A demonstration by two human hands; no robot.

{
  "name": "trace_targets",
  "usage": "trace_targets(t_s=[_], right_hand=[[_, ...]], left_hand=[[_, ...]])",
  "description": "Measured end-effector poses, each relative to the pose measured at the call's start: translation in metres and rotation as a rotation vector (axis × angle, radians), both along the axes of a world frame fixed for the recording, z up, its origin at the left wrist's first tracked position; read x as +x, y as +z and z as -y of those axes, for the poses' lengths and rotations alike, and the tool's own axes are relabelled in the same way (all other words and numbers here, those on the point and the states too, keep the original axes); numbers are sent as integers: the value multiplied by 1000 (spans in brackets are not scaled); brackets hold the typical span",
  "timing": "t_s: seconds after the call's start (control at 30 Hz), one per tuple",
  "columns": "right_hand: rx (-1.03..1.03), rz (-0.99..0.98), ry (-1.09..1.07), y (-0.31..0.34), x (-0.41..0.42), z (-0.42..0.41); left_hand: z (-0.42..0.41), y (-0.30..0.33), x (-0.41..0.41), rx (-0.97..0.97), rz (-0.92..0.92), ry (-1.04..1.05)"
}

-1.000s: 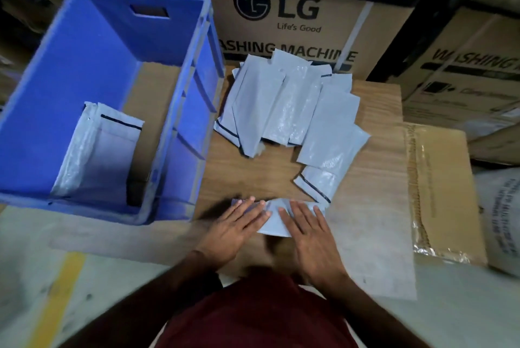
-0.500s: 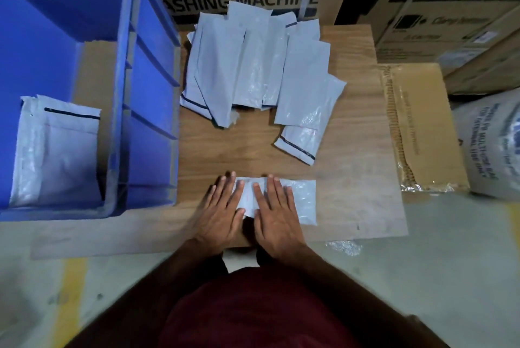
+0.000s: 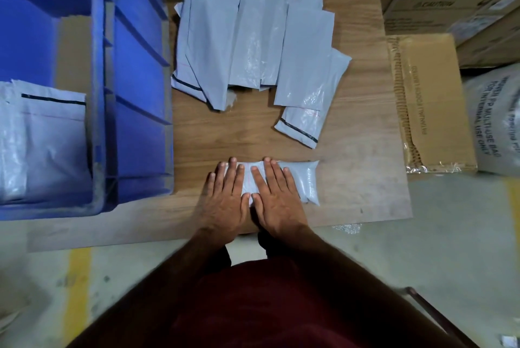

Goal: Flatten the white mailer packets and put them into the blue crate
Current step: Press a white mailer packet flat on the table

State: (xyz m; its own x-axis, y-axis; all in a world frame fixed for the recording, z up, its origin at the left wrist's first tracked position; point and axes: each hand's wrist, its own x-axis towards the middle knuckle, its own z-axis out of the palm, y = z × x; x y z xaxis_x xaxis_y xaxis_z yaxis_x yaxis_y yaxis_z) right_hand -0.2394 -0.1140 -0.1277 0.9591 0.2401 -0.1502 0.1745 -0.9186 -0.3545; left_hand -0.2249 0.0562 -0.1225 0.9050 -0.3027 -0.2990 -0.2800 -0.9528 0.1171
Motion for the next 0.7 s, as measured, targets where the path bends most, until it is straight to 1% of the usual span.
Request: trace_targets(t_s=[0.1,0.17,0.27,0.37,0.5,0.7], right_hand=[[-27,40,-29,8,0,9],[-49,60,-73,8,-1,23],[-60,62,-70,1,-9,38],[-54,66,-54,-4,-9,39],[-59,57,-57,-7,-8,39],[-17,26,-49,-8,-6,39]], left_hand=[[7,5,1,-16,67,22],[12,6,0,-62,107,-44],[13,3,-1,-63,73,-113],[13,1,0,-43,47,-106],[17,0,-1,-23,73,-90],[24,4,-1,9,61,-73]])
